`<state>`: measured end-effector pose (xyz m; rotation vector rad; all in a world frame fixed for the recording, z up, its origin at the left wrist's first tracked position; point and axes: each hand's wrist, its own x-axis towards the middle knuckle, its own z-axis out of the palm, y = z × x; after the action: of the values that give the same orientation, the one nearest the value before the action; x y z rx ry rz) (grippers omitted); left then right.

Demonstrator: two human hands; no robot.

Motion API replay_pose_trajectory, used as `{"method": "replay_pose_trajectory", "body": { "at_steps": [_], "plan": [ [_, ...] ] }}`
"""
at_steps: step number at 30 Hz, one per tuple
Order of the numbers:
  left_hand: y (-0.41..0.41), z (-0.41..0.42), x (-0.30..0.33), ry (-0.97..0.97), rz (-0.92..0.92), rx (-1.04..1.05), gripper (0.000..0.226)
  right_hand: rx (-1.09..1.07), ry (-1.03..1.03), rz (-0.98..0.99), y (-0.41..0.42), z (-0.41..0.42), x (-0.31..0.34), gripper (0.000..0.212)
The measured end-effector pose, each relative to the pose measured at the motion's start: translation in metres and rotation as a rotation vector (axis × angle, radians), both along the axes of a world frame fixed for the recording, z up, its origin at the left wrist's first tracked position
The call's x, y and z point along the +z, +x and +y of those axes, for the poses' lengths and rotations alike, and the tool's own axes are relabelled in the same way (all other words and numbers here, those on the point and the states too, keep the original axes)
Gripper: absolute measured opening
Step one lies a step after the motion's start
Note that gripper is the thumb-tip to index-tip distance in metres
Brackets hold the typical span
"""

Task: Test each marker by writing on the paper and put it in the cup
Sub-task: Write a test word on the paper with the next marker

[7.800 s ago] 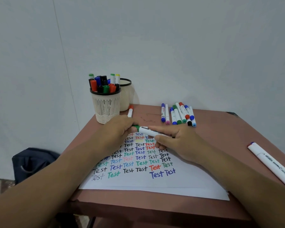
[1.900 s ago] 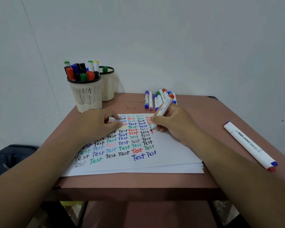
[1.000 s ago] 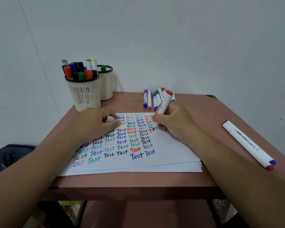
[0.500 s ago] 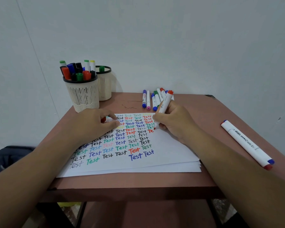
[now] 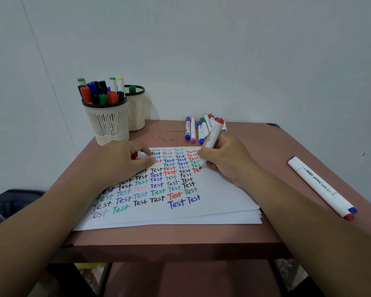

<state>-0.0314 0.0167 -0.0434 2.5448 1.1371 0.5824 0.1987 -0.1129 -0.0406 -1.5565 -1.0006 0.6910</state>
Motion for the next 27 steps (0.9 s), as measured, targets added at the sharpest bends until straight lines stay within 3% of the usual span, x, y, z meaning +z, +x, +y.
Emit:
{"method": "replay_pose_trajectory", "body": {
  "at_steps": [27],
  "plan": [
    [-0.0007,0.0027,-0.0020,-0.004,-0.009,-0.005,0.025,-0.067,-0.003,-0.116,0.0050,0.0032,-0.0029,0.016]
  ]
}}
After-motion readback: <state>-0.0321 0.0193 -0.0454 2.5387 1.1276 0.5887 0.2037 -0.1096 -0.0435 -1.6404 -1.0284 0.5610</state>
